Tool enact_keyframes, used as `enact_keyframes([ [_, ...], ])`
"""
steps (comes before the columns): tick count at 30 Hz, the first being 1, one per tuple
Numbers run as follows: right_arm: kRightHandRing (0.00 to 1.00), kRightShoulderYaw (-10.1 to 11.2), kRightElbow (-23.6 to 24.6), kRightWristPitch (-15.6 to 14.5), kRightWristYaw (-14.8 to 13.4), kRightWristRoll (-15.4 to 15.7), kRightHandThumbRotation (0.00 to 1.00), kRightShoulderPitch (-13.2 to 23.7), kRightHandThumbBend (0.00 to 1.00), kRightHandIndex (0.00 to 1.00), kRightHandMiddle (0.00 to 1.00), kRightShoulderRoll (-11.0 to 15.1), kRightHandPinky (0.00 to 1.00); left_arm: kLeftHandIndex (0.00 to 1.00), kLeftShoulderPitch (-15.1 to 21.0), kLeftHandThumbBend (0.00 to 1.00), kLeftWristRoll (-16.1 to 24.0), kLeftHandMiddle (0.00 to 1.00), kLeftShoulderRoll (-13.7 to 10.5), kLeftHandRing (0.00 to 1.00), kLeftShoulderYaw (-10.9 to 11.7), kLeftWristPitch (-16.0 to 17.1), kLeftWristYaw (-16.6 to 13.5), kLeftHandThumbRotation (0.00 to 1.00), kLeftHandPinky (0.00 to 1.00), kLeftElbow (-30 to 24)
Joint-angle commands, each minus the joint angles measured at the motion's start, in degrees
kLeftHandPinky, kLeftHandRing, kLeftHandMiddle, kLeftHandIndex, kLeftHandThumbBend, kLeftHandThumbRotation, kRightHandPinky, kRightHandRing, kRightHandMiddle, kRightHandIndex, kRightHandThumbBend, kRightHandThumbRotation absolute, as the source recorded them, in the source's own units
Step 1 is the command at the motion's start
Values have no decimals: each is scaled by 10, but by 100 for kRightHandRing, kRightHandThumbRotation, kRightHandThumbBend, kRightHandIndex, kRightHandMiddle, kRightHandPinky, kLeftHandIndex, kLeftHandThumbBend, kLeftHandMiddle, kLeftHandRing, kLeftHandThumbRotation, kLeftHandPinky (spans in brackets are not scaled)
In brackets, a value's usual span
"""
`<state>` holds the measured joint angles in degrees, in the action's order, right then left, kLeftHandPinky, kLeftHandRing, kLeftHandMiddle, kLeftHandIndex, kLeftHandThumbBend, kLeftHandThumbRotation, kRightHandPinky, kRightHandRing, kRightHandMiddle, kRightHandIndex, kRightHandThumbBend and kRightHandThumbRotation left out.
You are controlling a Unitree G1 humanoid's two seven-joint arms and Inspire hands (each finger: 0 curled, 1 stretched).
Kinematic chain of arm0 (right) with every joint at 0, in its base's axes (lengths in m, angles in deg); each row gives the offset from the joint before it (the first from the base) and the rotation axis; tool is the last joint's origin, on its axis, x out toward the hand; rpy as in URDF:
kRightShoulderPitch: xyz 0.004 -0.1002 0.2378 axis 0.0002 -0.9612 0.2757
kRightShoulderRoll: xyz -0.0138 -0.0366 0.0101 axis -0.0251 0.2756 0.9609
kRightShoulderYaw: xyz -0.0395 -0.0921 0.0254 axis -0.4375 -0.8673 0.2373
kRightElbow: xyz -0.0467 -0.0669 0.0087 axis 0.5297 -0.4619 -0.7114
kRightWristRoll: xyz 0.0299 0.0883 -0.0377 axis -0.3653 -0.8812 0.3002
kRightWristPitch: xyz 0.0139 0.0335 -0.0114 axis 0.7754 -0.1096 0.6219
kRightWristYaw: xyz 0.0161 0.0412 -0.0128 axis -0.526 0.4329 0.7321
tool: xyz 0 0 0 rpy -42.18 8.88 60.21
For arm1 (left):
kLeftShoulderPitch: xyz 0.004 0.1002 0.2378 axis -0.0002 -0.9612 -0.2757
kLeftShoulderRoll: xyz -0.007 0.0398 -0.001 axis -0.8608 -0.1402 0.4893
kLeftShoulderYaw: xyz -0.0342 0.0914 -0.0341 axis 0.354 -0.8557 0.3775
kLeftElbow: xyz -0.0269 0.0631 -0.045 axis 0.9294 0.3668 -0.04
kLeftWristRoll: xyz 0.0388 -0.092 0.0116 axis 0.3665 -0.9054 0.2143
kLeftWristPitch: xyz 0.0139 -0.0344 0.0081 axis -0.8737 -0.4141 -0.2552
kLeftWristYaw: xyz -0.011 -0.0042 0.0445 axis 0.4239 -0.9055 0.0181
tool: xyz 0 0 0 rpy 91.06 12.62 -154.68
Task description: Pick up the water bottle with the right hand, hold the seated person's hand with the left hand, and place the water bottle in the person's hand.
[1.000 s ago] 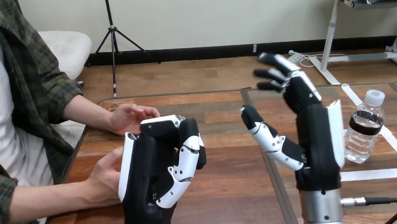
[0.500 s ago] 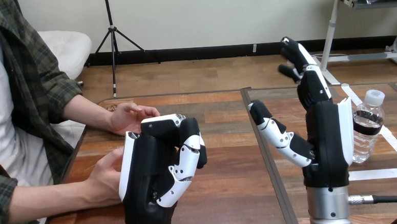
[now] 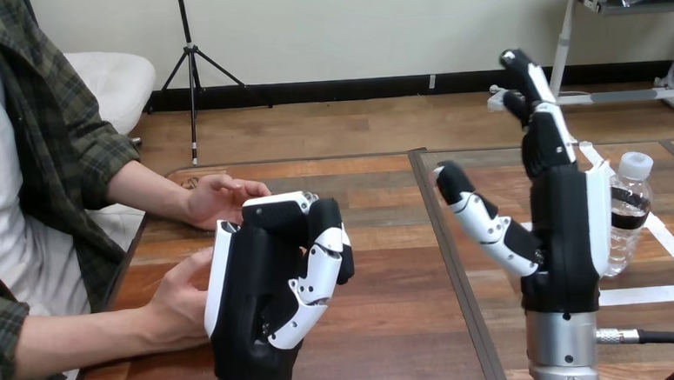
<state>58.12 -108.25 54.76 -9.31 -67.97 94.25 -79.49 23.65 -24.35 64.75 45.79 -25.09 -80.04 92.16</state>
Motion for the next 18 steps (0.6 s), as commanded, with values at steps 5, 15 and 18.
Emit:
enact_keyframes([
  [5,98,11,2,-1,-24,13,53,43,71,91,97,10,96,25,42,0,-5,20,30,11,4,11,2,0,7,4],
  [15,100,20,-1,-1,-46,22,56,48,72,91,97,18,100,25,43,0,-3,20,28,11,4,10,2,0,7,4],
  [18,100,24,-1,-3,-58,28,57,50,72,91,97,20,100,25,43,0,-5,20,28,11,3,10,4,0,7,5],
])
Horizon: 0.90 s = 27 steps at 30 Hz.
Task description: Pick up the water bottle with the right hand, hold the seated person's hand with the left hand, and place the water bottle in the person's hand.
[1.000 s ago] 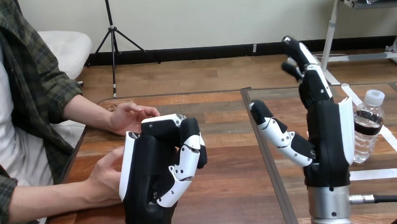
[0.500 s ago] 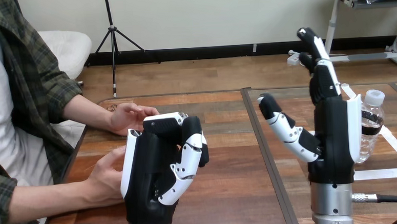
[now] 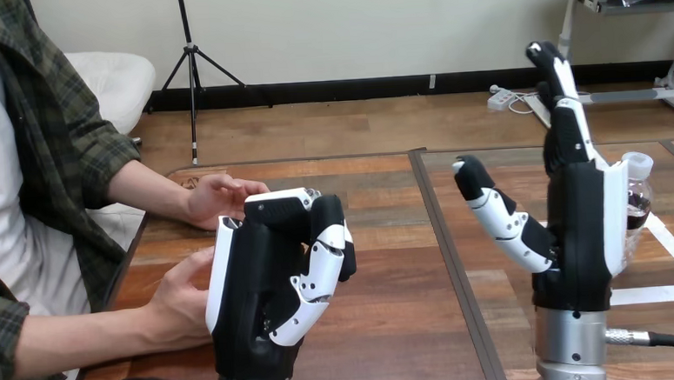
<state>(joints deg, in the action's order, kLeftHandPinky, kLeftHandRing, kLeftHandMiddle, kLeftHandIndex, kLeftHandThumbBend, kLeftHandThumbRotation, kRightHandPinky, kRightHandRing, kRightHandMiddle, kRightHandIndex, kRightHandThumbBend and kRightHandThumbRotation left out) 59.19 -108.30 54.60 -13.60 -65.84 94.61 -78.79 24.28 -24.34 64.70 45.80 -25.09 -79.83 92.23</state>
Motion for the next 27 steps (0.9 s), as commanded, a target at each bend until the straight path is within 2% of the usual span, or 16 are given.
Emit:
enact_keyframes([
  [1,100,15,1,-3,-20,11,57,47,73,91,97,14,100,25,36,0,-6,20,28,11,3,10,3,0,7,4],
  [13,100,27,8,-26,-85,67,61,50,70,92,99,30,100,25,38,0,-10,20,28,11,5,13,6,0,7,10],
  [27,100,30,5,-42,-137,84,61,54,69,93,100,45,100,26,43,0,-12,20,30,11,6,16,7,0,7,18],
])
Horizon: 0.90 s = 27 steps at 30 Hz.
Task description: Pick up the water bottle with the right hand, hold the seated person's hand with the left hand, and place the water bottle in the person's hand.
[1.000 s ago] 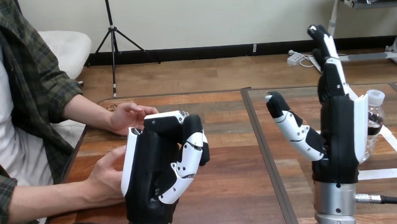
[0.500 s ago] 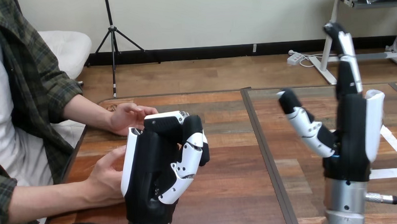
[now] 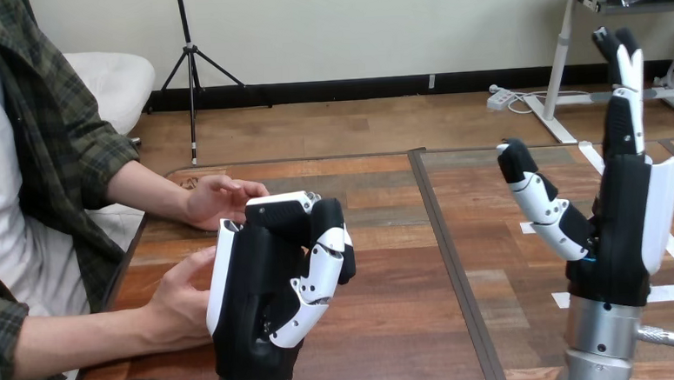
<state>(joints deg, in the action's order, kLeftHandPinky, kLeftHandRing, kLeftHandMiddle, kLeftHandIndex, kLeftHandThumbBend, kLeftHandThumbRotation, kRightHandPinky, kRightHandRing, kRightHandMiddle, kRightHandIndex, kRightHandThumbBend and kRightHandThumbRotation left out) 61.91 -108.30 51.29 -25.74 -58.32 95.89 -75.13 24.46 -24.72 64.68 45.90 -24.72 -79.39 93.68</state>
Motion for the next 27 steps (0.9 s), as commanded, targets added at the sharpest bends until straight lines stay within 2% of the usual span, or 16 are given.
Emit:
enact_keyframes([
  [1,100,4,5,-10,-18,9,61,41,69,93,100,10,100,26,41,0,-10,20,30,11,4,12,3,0,7,4],
  [9,100,9,1,-21,-47,23,63,45,70,92,100,19,100,26,43,0,-9,20,29,11,6,12,5,0,7,5],
  [17,100,9,3,-45,-76,45,66,45,70,95,100,31,100,26,43,0,-17,20,28,11,5,8,8,0,7,3],
  [23,100,6,8,-73,-105,72,69,46,69,97,100,42,100,26,45,0,-21,19,27,11,6,9,13,0,7,5],
  [27,100,3,11,-88,-114,80,70,45,69,98,100,50,100,26,45,0,-20,19,26,11,7,10,14,0,7,6],
])
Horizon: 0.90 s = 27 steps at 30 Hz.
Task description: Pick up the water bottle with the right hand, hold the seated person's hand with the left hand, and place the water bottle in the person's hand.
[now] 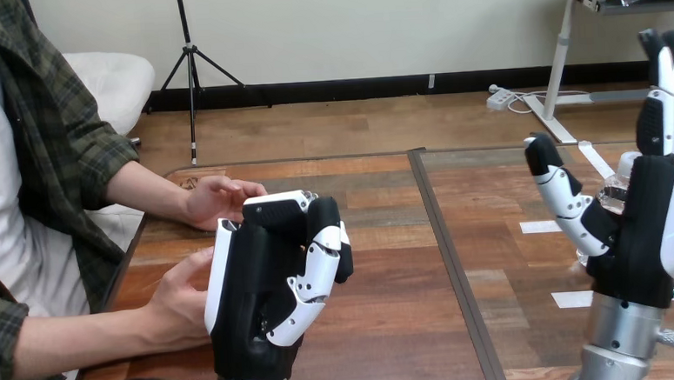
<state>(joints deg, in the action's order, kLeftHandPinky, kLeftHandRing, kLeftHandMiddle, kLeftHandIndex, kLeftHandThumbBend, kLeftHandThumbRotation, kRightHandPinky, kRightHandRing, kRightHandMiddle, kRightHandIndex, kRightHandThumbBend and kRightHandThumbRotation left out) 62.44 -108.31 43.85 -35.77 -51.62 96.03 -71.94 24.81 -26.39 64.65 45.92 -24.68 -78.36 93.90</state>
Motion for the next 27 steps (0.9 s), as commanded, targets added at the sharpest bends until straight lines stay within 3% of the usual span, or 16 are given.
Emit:
enact_keyframes([
  [1,100,-4,12,-17,-15,14,71,43,69,98,100,20,100,26,42,0,-3,19,26,11,7,9,4,0,7,4],
  [17,100,-15,42,-98,-40,55,76,34,65,100,100,47,100,26,42,0,-4,19,26,11,10,10,5,0,7,7],
  [27,100,-15,63,-142,-43,65,71,28,61,100,100,56,100,26,42,4,-12,19,25,10,8,8,11,0,6,7],
])
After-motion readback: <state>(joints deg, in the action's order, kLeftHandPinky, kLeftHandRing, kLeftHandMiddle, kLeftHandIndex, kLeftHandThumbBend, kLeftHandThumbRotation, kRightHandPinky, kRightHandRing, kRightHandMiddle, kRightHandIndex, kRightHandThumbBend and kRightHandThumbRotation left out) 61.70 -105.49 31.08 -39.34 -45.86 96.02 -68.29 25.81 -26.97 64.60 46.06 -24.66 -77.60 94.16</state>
